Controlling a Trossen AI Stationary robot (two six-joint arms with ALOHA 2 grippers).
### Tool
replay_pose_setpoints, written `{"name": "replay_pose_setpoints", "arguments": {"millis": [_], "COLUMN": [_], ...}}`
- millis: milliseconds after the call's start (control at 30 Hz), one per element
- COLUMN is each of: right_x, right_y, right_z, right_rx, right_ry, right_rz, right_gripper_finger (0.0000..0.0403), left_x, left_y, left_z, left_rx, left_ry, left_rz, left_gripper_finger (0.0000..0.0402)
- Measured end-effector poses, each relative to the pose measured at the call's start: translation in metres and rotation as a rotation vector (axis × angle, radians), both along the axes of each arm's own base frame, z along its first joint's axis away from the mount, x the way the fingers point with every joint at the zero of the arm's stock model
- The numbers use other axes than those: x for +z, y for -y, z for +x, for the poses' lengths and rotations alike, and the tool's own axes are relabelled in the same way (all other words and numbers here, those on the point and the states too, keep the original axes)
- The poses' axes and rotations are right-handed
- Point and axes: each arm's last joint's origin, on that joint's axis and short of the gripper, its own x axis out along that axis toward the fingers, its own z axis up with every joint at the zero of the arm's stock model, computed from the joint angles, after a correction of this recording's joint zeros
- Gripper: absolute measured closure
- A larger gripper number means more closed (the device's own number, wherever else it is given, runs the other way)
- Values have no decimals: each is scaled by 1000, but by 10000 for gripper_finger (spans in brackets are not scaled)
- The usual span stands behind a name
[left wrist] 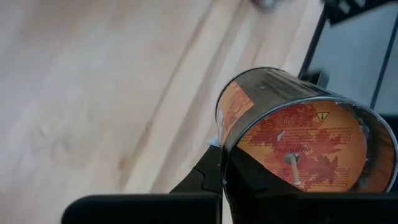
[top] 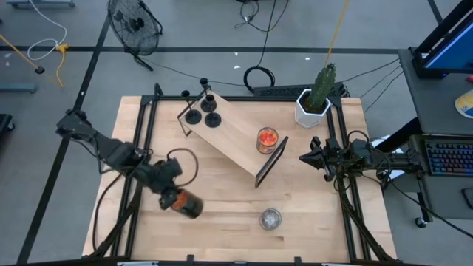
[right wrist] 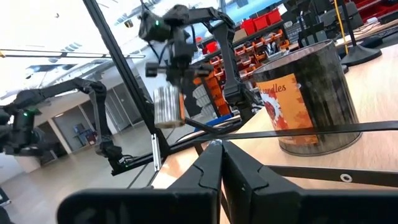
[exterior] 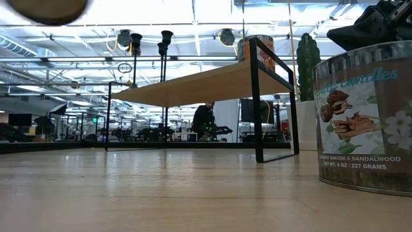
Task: Pick & Place candle stick holders
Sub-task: Put the orange black candle tin on the shelf
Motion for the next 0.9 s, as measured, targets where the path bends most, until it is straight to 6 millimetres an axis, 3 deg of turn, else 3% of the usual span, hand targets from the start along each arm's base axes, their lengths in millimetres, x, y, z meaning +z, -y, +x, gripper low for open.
{"name": "replay_pose_setpoints", "arguments": {"millis": [533, 900], "right_x": [-3, -3], "right_y": [0, 0], "right_z": [0, 0], "right_rx": [1, 4], "right_ry": [-32, -32], "right_rz": [0, 0], "right_gripper_finger": [399, 399], "left_x": [50, 71], "left_y": [-60, -100], "left_z": [98, 139], "left_rx": [182, 429], "left_ry": [125, 123], "left_rz": [206, 361], "left_gripper_finger": [401, 401]}}
